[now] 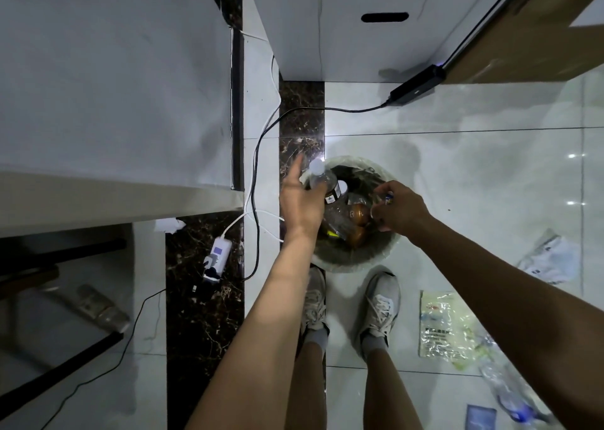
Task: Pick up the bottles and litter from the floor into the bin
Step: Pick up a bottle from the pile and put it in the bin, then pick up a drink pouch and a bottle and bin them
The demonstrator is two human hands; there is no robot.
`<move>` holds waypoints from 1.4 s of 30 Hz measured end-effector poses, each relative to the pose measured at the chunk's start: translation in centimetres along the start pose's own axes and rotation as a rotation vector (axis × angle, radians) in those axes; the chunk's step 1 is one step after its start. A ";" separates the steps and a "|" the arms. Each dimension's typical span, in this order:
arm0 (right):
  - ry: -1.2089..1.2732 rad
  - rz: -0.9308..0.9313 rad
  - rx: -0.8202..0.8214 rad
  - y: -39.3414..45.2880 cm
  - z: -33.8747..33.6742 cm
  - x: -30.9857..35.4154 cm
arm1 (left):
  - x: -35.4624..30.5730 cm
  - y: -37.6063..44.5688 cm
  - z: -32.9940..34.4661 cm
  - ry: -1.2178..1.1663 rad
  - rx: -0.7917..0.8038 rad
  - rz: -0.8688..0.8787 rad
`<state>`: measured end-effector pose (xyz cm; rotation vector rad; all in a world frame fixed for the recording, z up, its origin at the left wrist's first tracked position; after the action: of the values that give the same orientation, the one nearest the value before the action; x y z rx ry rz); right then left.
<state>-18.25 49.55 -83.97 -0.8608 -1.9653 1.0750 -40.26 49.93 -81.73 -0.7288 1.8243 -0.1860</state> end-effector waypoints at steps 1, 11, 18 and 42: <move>0.004 0.000 -0.014 0.2 0.1 -0.1 | -0.1 0.0 0.0 -0.002 0.010 0.005; -0.132 -0.038 -0.040 0.7 2.1 0.4 | -1.8 0.9 -0.4 0.022 0.087 0.034; -0.134 -0.127 0.039 -0.1 2.1 4.3 | -4.5 1.2 0.2 0.172 0.240 0.056; 0.121 -0.300 -0.490 -38.9 -30.1 8.4 | -47.9 -22.9 4.2 0.868 0.801 0.928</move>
<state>-5.63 51.64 -35.79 -0.8190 -2.2005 0.3634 -17.86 59.47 -34.32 0.9059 2.4101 -0.6203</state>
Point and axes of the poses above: each hand's wrist, its own y-axis towards the middle knuckle, its own z-axis out of the palm, x = y × z, the point moved 10 cm from there along y, towards the middle knuckle, and after that the axes turned 11 degrees about z, right-handed, at the moved point
